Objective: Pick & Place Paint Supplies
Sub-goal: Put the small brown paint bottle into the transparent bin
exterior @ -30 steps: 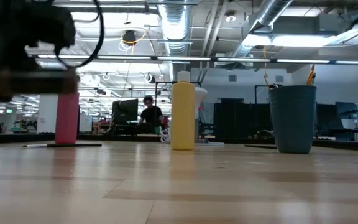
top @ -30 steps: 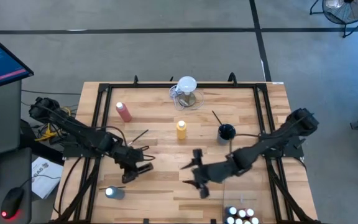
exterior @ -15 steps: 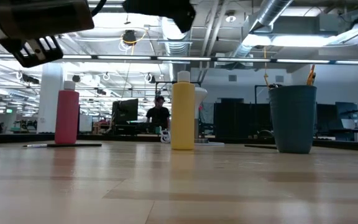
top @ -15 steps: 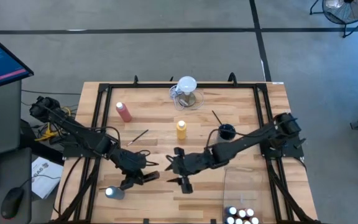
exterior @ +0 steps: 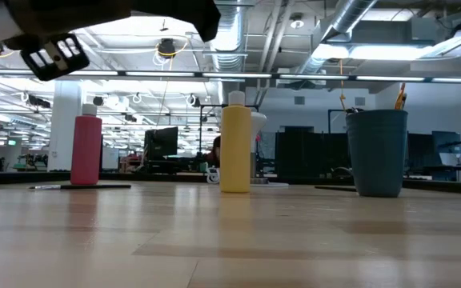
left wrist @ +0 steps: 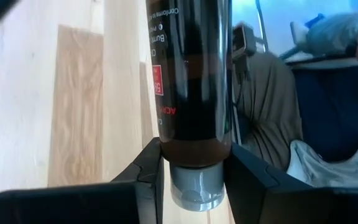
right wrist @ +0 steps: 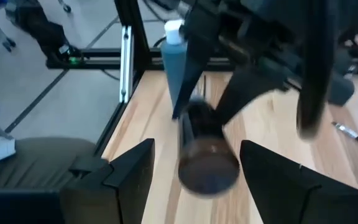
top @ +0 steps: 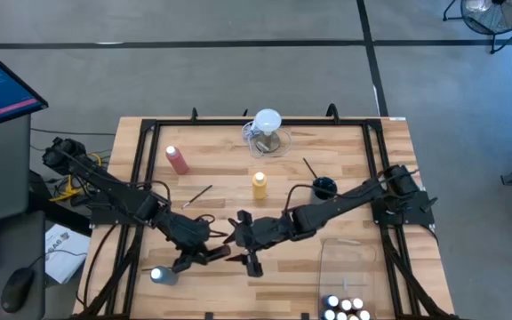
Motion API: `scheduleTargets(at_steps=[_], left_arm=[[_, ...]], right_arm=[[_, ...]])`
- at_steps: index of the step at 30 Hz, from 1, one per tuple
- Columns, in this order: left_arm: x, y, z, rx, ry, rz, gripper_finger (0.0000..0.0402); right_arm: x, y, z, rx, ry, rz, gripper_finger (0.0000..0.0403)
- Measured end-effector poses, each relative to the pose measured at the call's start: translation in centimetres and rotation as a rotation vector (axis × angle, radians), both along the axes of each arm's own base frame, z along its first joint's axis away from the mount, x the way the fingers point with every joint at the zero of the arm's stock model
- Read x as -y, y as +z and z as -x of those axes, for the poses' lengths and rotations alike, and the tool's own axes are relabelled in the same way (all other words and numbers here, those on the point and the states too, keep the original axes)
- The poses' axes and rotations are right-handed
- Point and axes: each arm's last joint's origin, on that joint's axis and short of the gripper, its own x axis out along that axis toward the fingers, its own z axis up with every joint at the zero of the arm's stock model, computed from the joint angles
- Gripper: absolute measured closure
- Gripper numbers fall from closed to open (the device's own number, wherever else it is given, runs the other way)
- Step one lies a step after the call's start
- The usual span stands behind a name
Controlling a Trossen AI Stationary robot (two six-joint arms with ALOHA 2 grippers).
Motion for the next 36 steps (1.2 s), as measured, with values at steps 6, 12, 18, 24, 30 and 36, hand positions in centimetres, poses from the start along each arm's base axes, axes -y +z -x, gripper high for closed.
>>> scheduleTargets(at_steps=[6, 12, 18, 24, 30, 36], left_arm=[[-0.07, 0.24, -0.29, 0.046, 0.004, -0.007, 0.0307], [-0.11, 0.55, -0.62, 0.105, 0.018, -0.024, 0.0307], [-0.10, 0.56, -0.62, 0.108, 0.016, -0.025, 0.0307], [-0.06, 0.70, -0.71, 0.130, 0.009, -0.027, 0.0307], [-0.02, 0.79, -0.77, 0.143, 0.007, -0.024, 0.0307], [0.02, 0.83, -0.79, 0.146, 0.011, -0.016, 0.0306]], right_arm=[[-0.02, 0.17, -0.07, 0.017, 0.000, -0.003, 0.0172], [-0.01, 0.07, -0.03, 0.006, 0.000, 0.001, 0.0172], [-0.02, 0.09, -0.03, 0.009, 0.003, 0.006, 0.0183], [-0.01, 0.11, -0.04, 0.012, 0.003, 0.006, 0.0223], [-0.01, 0.11, -0.04, 0.012, 0.003, 0.007, 0.0285], [-0.01, 0.12, -0.04, 0.010, 0.001, -0.001, 0.0287]])
